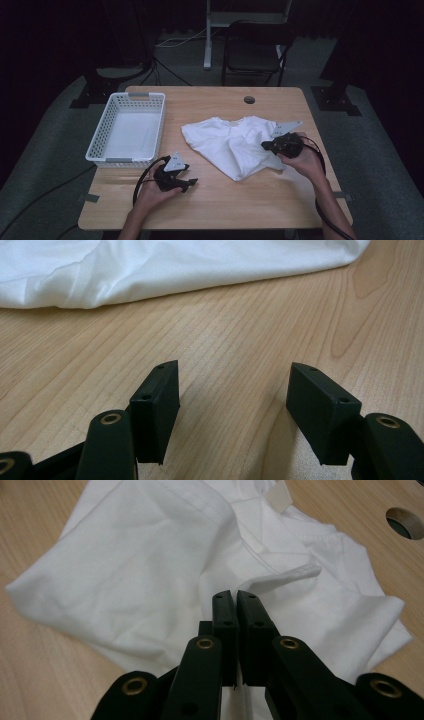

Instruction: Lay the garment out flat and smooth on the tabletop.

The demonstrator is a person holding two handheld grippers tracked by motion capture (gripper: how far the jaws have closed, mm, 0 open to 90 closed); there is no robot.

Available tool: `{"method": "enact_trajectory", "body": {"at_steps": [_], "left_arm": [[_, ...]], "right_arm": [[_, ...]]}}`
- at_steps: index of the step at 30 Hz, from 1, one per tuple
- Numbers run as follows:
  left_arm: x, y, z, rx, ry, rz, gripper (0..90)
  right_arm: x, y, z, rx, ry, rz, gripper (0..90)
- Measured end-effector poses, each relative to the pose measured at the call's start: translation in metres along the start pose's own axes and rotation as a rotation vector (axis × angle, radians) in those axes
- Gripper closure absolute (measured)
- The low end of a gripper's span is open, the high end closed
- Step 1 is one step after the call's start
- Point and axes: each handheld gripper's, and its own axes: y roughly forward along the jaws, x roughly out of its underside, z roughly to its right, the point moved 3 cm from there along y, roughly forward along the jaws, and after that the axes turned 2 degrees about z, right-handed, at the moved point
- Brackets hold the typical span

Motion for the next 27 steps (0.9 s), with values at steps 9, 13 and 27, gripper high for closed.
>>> {"method": "enact_trajectory", "body": {"at_steps": [9, 13, 27], "left_arm": [[0.0, 0.0, 0.0, 0.0, -0.001, 0.001, 38.9], [0.0, 0.0, 0.0, 0.0, 0.0, 0.0, 38.9], [0.0, 0.0, 0.0, 0.001, 0.0, -0.001, 38.8]], "right_arm": [[0.014, -0.018, -0.018, 0.014, -0.035, -0.011, 86.8], [0.024, -0.027, -0.03, 0.022, -0.044, -0.012, 86.8], [0.055, -0.062, -0.043, 0.068, -0.005, -0.017, 86.3]]}}
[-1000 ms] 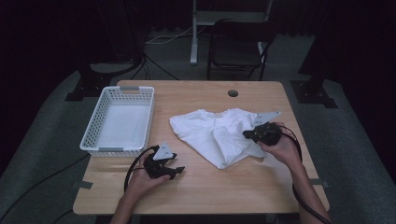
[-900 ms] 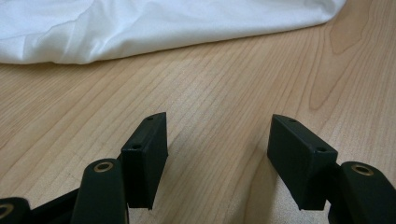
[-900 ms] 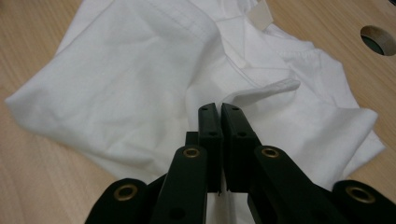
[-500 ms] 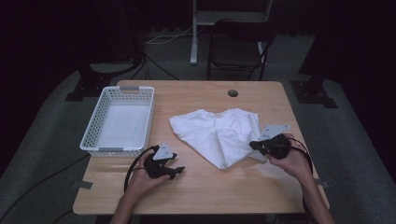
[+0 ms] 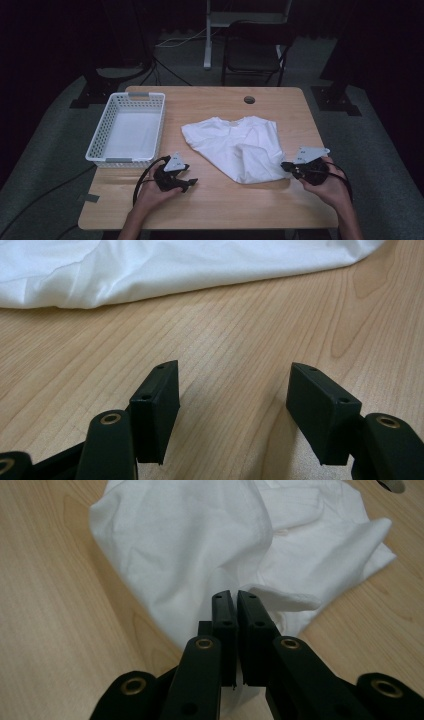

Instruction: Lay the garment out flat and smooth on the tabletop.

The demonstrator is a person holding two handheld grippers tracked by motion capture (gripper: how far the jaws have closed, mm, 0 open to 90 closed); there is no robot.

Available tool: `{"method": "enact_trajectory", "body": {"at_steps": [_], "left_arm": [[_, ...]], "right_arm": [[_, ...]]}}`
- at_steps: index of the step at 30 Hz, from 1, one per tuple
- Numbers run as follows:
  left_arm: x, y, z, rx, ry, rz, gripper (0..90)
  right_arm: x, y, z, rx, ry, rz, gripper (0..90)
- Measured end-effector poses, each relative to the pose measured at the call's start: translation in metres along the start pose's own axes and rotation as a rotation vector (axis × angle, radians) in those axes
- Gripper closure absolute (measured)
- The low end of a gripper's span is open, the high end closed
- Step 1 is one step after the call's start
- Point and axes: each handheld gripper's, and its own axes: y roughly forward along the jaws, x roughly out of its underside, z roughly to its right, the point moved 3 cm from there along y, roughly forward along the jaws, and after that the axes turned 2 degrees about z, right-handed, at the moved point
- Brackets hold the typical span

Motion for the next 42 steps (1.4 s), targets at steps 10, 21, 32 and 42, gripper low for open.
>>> {"method": "enact_trajectory", "body": {"at_steps": [10, 21, 32, 42], "left_arm": [[0.0, 0.0, 0.0, 0.0, 0.0, 0.001, 38.8], [-0.001, 0.002, 0.0, 0.001, 0.002, 0.001, 36.9], [-0.005, 0.003, 0.003, 0.017, 0.018, -0.01, 41.1], [-0.019, 0.013, 0.002, 0.01, 0.058, -0.013, 43.0]], "right_arm": [[0.034, -0.012, -0.004, 0.01, 0.077, -0.026, 85.1], [0.029, -0.025, 0.011, 0.065, 0.119, 0.028, 75.0], [0.034, 0.006, 0.035, 0.054, 0.206, 0.002, 61.4], [0.044, 0.024, 0.051, 0.01, 0.278, -0.021, 53.8]]}}
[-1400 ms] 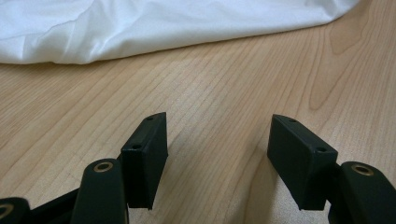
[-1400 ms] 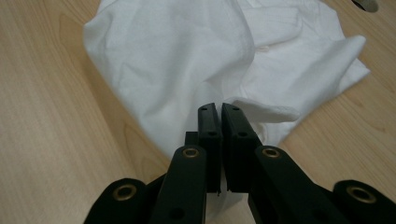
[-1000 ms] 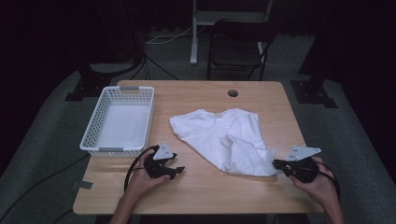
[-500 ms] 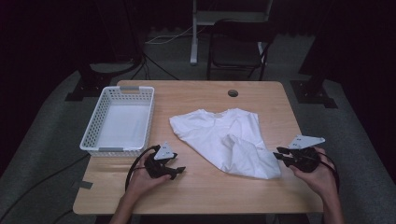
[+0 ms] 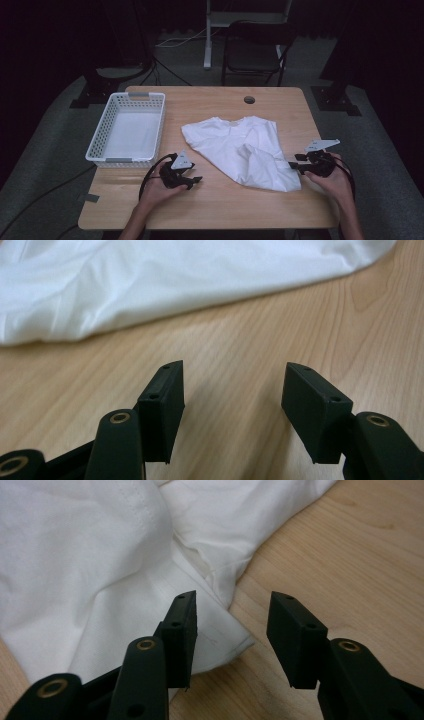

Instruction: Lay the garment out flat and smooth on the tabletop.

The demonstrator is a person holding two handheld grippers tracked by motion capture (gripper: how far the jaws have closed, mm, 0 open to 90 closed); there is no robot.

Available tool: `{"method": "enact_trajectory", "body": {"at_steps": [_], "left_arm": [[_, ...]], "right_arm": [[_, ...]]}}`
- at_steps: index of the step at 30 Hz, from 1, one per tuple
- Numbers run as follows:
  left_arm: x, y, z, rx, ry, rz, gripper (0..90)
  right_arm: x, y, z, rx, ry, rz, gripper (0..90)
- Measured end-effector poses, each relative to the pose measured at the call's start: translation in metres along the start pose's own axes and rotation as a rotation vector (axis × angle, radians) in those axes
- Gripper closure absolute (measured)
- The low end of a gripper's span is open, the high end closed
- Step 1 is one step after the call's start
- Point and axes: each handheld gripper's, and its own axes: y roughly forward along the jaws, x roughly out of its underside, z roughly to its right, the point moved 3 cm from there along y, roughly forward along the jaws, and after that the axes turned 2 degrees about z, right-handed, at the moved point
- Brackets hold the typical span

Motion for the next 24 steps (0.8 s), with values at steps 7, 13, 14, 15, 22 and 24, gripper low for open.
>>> {"method": "enact_trajectory", "body": {"at_steps": [7, 13, 14, 15, 22, 24], "left_arm": [[-0.028, 0.009, -0.004, 0.011, 0.024, 0.028, 43.0], [-0.05, 0.022, -0.003, 0.022, 0.062, 0.039, 44.8], [-0.053, 0.025, -0.003, 0.026, 0.067, 0.038, 45.4], [-0.056, 0.027, -0.003, 0.032, 0.068, 0.041, 45.7], [-0.072, 0.041, -0.004, 0.058, 0.079, 0.038, 49.4], [-0.075, 0.045, -0.004, 0.065, 0.082, 0.033, 49.8]], "right_arm": [[0.005, 0.009, 0.001, -0.024, 0.02, -0.026, 53.2], [0.008, 0.01, -0.001, -0.054, 0.021, -0.035, 63.1], [0.008, 0.011, -0.002, -0.057, 0.019, -0.039, 64.6], [0.008, 0.011, -0.002, -0.062, 0.015, -0.038, 67.1], [0.008, 0.008, -0.007, -0.072, -0.022, -0.033, 80.7], [0.007, 0.007, -0.008, -0.07, -0.029, -0.029, 82.5]]}}
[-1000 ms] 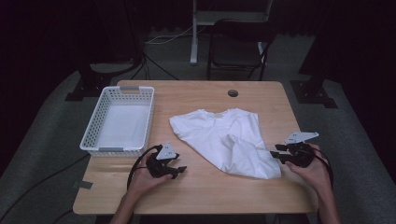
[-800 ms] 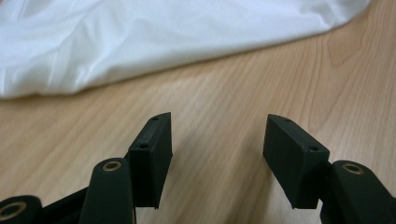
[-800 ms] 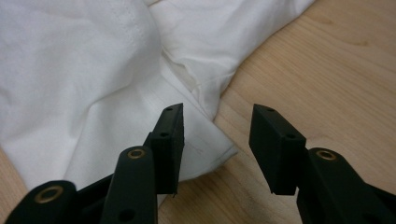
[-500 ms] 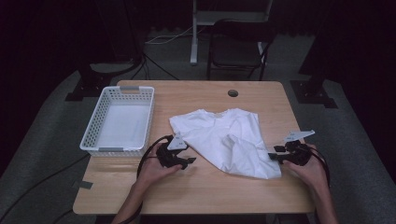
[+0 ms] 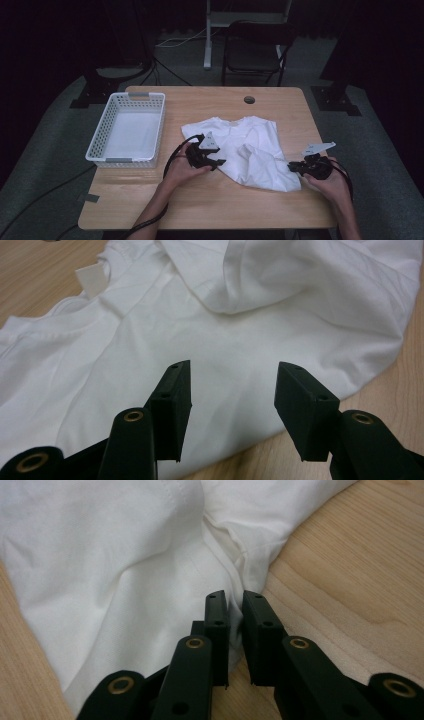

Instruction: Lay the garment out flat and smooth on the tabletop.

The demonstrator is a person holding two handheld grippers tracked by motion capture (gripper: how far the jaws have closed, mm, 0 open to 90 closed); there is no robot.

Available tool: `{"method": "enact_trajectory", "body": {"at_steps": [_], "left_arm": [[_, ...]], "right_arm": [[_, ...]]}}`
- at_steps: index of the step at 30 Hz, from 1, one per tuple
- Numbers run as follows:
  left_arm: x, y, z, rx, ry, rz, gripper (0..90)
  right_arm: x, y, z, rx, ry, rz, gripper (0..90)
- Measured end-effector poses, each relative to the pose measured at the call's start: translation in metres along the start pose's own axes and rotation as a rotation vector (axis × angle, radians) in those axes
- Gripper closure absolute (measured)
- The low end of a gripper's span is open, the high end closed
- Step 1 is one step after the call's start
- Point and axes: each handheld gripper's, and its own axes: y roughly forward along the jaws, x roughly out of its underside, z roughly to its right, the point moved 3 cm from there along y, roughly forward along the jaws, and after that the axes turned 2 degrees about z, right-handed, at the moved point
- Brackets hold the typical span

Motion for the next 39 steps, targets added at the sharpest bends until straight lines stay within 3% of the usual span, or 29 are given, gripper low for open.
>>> {"method": "enact_trajectory", "body": {"at_steps": [14, 19, 35, 39], "left_arm": [[-0.016, 0.032, -0.004, 0.039, 0.01, -0.014, 52.1], [-0.021, 0.044, -0.002, 0.05, 0.045, -0.048, 53.3], [-0.033, 0.061, 0.0, 0.057, 0.076, -0.07, 59.4], [-0.039, 0.065, 0.001, 0.055, 0.089, -0.072, 65.3]], "right_arm": [[0.001, -0.004, -0.001, 0.008, -0.009, 0.021, 84.3], [0.002, -0.005, -0.002, 0.004, -0.009, 0.022, 84.2], [0.005, -0.008, 0.0, -0.001, 0.0, 0.027, 84.2], [0.006, -0.008, 0.0, -0.001, 0.0, 0.028, 84.1]]}}
